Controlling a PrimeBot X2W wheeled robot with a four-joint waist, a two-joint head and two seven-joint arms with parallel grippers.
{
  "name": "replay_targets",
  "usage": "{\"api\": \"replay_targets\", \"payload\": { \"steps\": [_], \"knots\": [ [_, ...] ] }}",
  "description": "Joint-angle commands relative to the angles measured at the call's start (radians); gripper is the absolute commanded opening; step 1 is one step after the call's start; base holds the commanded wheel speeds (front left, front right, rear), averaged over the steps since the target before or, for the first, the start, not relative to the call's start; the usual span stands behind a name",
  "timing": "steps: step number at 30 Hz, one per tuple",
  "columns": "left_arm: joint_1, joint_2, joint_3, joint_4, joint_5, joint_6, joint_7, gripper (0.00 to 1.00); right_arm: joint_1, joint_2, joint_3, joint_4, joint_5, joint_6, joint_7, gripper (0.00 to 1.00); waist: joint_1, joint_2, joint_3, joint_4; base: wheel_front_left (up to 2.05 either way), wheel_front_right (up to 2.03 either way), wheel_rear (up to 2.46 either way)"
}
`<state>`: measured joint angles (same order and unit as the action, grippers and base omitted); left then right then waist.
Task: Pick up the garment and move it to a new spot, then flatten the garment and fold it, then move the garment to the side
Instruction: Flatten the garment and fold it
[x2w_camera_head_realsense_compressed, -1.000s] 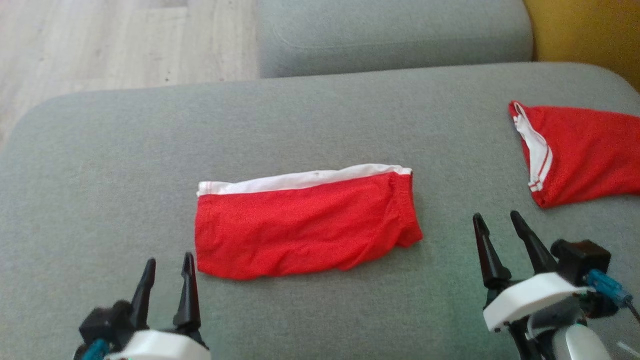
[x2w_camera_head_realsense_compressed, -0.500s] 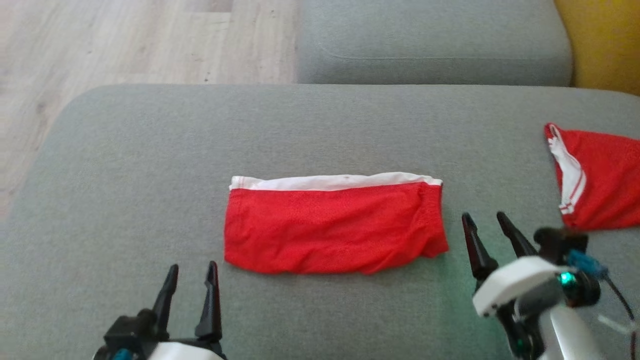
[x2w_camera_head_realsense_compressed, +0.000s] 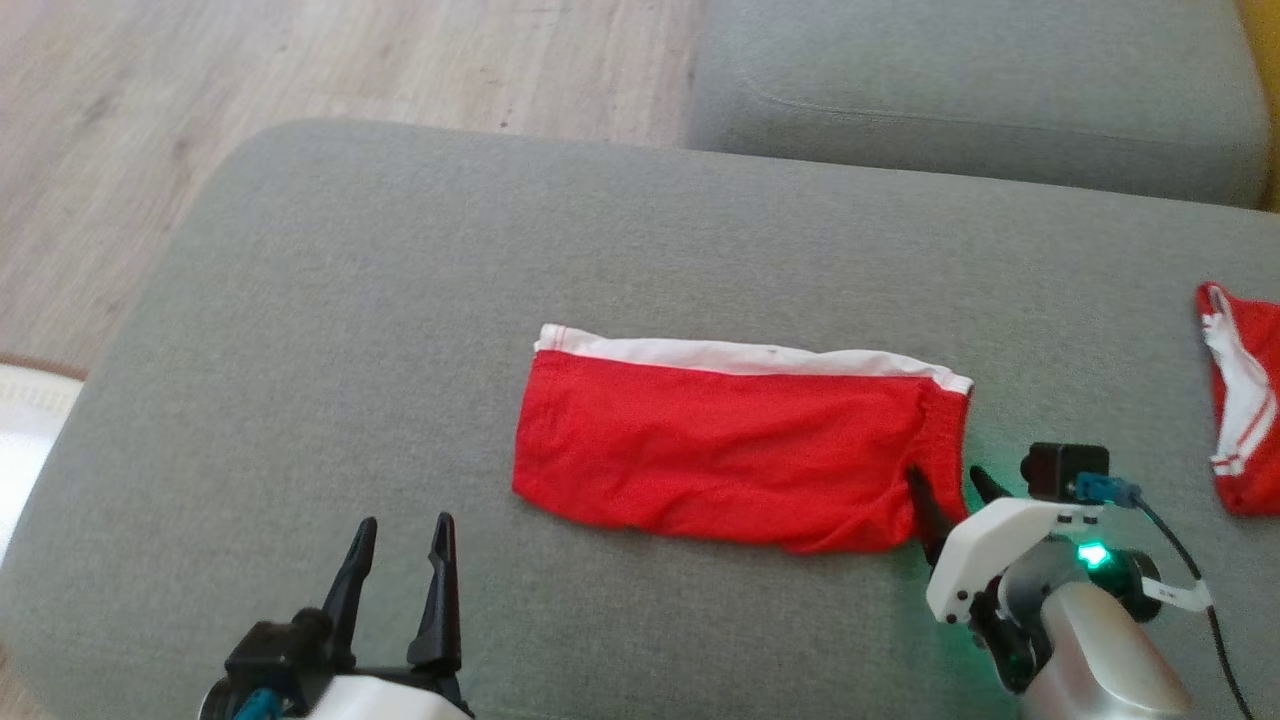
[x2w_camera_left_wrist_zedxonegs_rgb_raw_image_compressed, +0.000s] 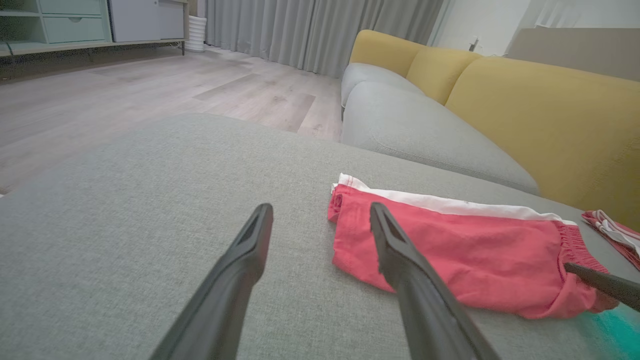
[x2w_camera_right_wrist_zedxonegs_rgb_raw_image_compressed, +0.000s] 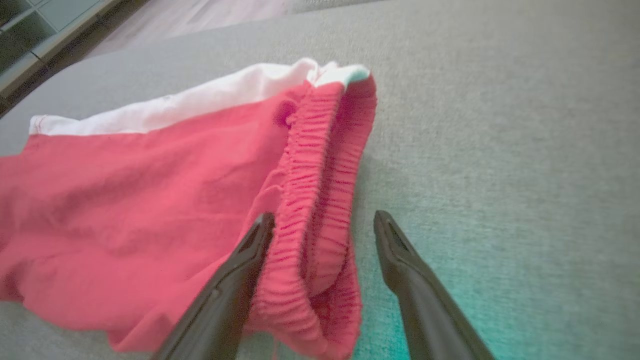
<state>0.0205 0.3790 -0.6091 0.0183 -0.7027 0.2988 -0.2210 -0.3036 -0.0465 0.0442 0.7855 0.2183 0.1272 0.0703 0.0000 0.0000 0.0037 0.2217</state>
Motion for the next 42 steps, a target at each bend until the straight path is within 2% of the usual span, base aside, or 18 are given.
{"api": "replay_targets", "payload": {
  "steps": [1,5,6,7,9,10,11,19,28,31,36,42],
  "knots": [
    [-0.062,0.008,0.041,-0.034,0.012,0.004,-0.006,1.0,-0.058,-0.004,0.018,0.002,-0.008,0.003,-0.012,1.0,0.0,0.0,0.01,0.016,0.0,0.0,0.0],
    [-0.065,0.011,0.044,-0.036,0.012,0.005,-0.007,1.0,-0.094,-0.004,0.023,0.103,0.011,0.003,-0.021,1.0,0.0,0.0,0.019,0.032,0.0,0.0,0.0],
    [-0.065,0.012,0.045,-0.037,0.012,0.005,-0.008,1.0,-0.103,-0.004,0.029,0.123,0.027,0.003,-0.023,0.91,0.0,0.0,0.02,0.034,0.0,0.0,0.0],
    [-0.065,0.012,0.047,-0.039,0.011,0.006,-0.008,1.0,-0.111,-0.004,0.038,0.139,0.048,0.003,-0.026,0.54,0.0,0.0,0.023,0.034,0.0,0.0,0.0],
    [-0.063,0.015,0.052,-0.043,0.011,0.01,-0.01,1.0,-0.129,-0.004,0.059,0.164,0.084,0.003,-0.035,0.29,0.0,0.0,0.028,0.03,0.0,0.0,0.0],
    [-0.062,0.016,0.055,-0.045,0.011,0.012,-0.011,1.0,-0.139,-0.004,0.069,0.174,0.09,0.003,-0.039,0.11,0.0,0.0,0.03,0.025,0.0,0.0,0.0],
    [-0.061,0.017,0.057,-0.047,0.011,0.014,-0.012,1.0,-0.15,-0.004,0.077,0.181,0.092,0.003,-0.045,0.0,0.0,0.0,0.032,0.019,0.0,0.0,0.0],
    [-0.058,0.015,0.061,-0.069,0.015,0.025,-0.016,1.0,-0.21,-0.008,0.054,0.192,0.098,0.003,-0.042,0.0,0.0,0.0,0.043,-0.038,0.0,0.0,0.0],
    [-0.061,0.004,0.055,-0.065,0.017,0.023,-0.02,1.0,-0.198,-0.113,-0.008,0.095,0.094,0.003,0.076,0.0,0.0,0.0,0.054,-0.098,0.0,0.0,0.0],
    [-0.067,0.0,0.053,-0.06,0.017,0.02,-0.021,1.0,-0.183,-0.123,-0.024,0.037,0.1,0.003,0.109,0.0,0.0,0.0,0.057,-0.106,0.0,0.0,0.0],
    [-0.076,-0.005,0.046,-0.055,0.017,0.014,-0.021,1.0,-0.158,-0.075,-0.02,-0.085,0.115,0.003,0.171,0.0,0.0,0.0,0.06,-0.102,0.0,0.0,0.0],
    [-0.086,-0.011,0.043,-0.054,0.015,0.01,-0.021,1.0,-0.139,-0.017,0.055,-0.266,0.154,0.003,0.241,0.0,0.0,0.0,0.066,-0.076,0.0,0.0,0.0]
  ]
}}
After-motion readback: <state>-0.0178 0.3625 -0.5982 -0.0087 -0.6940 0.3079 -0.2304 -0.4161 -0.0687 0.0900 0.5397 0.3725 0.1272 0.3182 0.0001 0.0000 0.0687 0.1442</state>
